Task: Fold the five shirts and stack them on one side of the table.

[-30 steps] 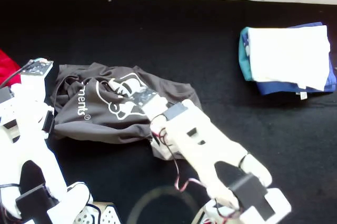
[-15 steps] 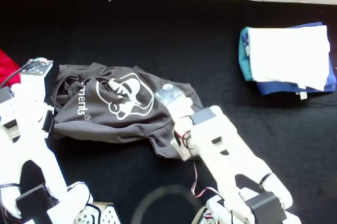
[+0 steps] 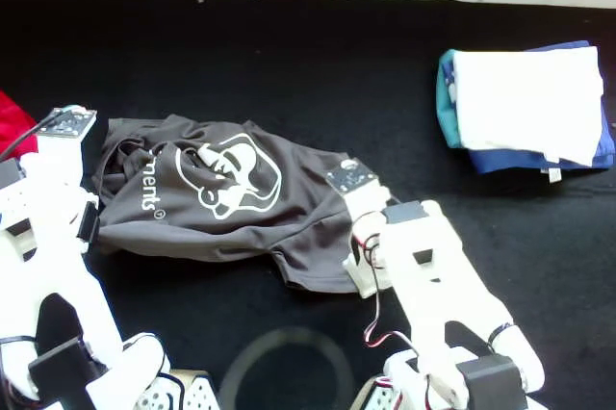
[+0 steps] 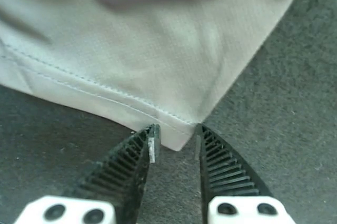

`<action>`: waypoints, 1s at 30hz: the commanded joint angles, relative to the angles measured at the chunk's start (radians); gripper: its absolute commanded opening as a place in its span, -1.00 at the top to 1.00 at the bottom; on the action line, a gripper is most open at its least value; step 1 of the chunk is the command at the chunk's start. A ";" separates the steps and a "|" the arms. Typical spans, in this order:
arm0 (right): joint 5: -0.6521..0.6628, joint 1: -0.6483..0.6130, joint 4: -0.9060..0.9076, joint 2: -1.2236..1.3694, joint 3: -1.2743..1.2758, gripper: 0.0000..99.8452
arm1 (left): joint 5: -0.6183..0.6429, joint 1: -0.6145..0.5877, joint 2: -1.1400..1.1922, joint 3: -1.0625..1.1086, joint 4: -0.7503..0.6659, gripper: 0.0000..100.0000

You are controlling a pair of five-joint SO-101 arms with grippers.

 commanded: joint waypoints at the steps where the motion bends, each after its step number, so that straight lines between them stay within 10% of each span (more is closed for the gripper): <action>1: 0.002 -0.001 0.041 -0.031 -0.056 0.77 | -0.008 -0.008 -0.018 -0.025 -0.011 0.98; 30: -0.028 -0.119 -0.216 -0.013 0.139 0.62 | -0.008 -0.008 -0.024 -0.025 -0.011 0.98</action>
